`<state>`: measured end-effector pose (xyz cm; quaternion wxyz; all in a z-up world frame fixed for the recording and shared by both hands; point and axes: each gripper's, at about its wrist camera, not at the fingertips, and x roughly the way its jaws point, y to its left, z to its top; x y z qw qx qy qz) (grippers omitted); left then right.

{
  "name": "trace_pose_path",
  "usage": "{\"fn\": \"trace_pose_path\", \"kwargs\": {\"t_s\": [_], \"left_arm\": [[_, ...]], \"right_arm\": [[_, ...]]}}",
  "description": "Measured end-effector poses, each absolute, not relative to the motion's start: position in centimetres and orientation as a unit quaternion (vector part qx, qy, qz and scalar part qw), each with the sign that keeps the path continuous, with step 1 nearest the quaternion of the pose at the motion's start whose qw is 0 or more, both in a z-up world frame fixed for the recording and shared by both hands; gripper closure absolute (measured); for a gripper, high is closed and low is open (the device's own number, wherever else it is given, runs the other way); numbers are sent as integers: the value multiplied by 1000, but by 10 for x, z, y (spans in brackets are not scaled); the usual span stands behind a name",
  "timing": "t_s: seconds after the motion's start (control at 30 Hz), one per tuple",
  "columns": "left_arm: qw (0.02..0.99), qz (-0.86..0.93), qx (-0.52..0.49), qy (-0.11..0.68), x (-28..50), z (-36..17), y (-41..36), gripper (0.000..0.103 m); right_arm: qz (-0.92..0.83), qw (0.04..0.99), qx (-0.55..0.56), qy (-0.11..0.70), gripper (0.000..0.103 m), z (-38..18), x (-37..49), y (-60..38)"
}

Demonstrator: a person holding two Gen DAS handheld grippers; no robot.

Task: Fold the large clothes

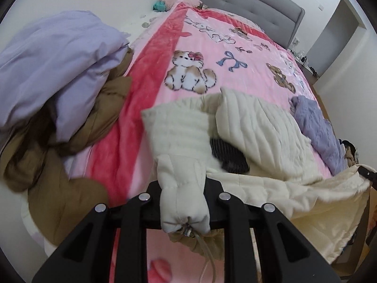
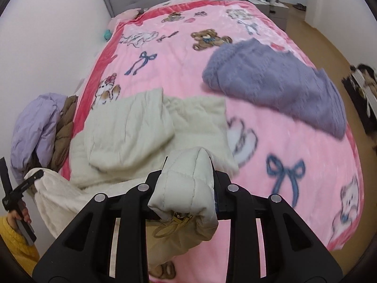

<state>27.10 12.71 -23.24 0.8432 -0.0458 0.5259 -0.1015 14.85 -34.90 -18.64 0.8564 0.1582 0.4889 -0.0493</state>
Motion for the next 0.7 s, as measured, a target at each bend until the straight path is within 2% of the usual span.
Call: {"fn": "trace_pose_path", "kwargs": {"t_s": [0.17,0.43,0.7], "left_arm": [[816,-101,-64,566,338,-254,114,82],[779,-65,-44,623,418,-312,87,82],[748,-35,-38,661,464,-369,71,81]], "right_arm": [[-8,839,166,518,76,-204,222,-374],[-6,765,248,594,74,-296,336,-416],[-21,753,228,617,71,-363,402,-416]]}}
